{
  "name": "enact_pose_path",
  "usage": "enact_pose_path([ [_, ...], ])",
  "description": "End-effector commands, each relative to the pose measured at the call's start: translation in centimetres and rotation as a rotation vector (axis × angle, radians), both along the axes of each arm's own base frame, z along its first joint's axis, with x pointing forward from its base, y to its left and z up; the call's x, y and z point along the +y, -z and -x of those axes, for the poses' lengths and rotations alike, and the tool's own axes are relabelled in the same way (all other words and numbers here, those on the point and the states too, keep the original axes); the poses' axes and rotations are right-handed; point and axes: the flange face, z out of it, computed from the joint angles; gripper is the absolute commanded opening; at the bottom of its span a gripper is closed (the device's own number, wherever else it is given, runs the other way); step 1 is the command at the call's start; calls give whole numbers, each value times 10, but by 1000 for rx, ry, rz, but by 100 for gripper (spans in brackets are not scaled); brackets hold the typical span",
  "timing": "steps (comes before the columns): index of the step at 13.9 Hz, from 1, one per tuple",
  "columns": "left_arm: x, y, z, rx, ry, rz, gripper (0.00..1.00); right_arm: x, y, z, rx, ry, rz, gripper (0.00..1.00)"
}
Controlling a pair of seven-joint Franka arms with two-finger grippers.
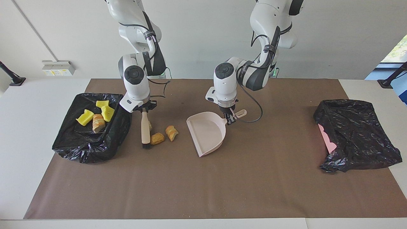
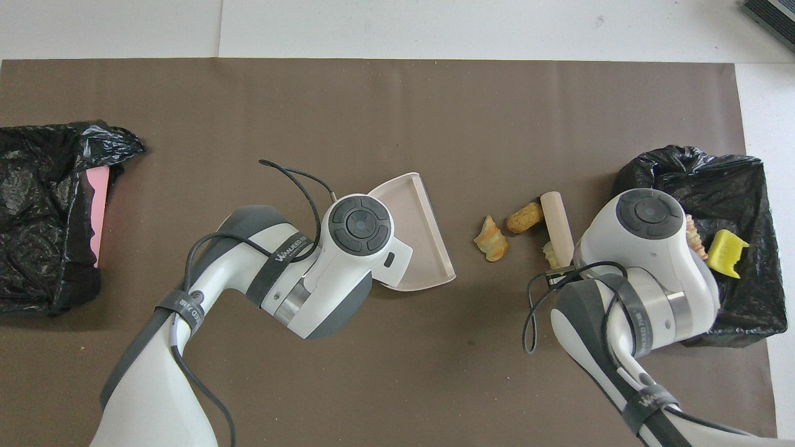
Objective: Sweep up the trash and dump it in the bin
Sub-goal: 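Sweep the bread into the dustpan with the right gripper while the left gripper holds it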
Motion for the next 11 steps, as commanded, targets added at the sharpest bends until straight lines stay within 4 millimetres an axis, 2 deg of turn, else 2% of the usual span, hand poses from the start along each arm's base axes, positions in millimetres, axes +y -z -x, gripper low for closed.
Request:
enact_pose_path([
  [1,5,2,18,4,26,-31,0,34,7,-7,42,45,-131,0],
  [4,10,1,22,34,20,-62,0,82,0,2,76,57,-231,0],
  [9,12,1,32,57,34,-103,0,136,-16,16,156,192,-482,0],
  [11,12,1,33,53,38,-98,0,148,-30,12,188,237,-564,0],
])
